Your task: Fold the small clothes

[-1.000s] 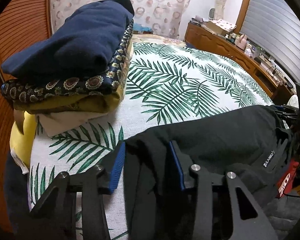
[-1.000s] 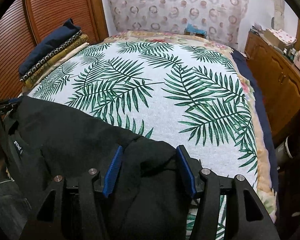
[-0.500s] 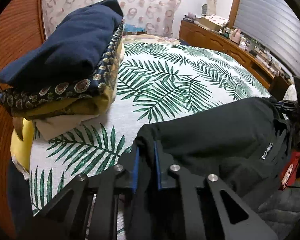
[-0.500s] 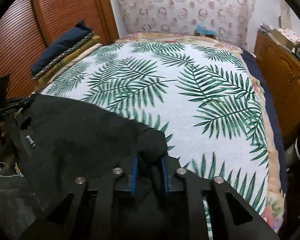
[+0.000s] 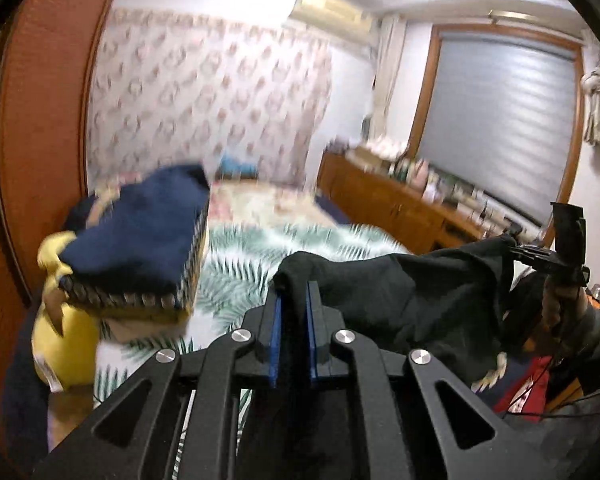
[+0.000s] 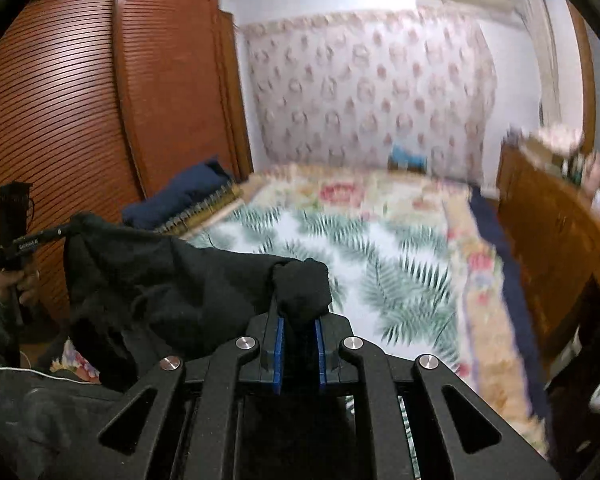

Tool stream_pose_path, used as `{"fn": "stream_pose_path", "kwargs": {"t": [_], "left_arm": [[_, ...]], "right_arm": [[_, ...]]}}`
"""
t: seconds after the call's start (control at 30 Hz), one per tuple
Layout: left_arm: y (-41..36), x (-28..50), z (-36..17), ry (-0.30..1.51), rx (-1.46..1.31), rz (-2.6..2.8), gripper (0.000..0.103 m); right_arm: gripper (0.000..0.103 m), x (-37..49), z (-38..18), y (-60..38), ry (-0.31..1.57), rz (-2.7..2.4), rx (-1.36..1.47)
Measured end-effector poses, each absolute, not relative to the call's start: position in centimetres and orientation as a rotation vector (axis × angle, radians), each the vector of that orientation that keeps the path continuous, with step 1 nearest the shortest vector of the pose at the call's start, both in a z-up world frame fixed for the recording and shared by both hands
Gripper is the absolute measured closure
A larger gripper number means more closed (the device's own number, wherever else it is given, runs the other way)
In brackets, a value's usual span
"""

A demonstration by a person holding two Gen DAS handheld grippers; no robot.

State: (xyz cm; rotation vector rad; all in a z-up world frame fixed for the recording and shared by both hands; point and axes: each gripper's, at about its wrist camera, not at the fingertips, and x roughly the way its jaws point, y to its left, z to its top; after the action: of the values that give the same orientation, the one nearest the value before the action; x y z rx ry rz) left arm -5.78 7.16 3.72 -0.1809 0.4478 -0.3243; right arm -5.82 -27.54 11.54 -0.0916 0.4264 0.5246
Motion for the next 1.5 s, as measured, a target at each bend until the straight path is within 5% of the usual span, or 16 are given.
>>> {"fn": "stream_pose_path", "kwargs": {"t": [0.67, 0.83, 1.03, 1.1, 1.2, 1.4, 1.5], "left_arm": [[7.6, -8.4, 16.2, 0.116, -0.124, -0.276, 0.092], [7.0, -2.1, 18.3, 0.138, -0.064, -0.255, 0.092], [6.0, 10.3, 13.8, 0.296, -0.002, -0.185, 0.091], [5.8, 15.1, 10.7, 0.367, 0.039, -0.149, 0.085], [5.9, 20.7, 6.6, 0.477, 0.078, -0.130, 0.074], [4.8, 21.6, 2.4, 0.572, 0.074, -0.173, 0.025], [3.8, 19.9, 1.5, 0.592, 0.080, -0.195, 0.025]], "right_arm": [[0.091, -17.8, 23.3, -30.5, 0.041, 0.511, -0.129], [0.091, -15.4, 25.5, -30.0, 0.025, 0.467, -0.170], [0.091, -3.7, 23.0, -25.8, 0.202, 0.390, -0.224], [0.090, 1.6, 20.2, -24.7, 0.288, 0.359, -0.216], [0.070, 9.0, 15.1, -23.0, 0.457, 0.301, -0.209], [0.063, 15.1, 7.3, -21.2, 0.603, 0.183, -0.183], [0.062, 15.5, 6.4, -20.4, 0.641, 0.226, -0.157]]}}
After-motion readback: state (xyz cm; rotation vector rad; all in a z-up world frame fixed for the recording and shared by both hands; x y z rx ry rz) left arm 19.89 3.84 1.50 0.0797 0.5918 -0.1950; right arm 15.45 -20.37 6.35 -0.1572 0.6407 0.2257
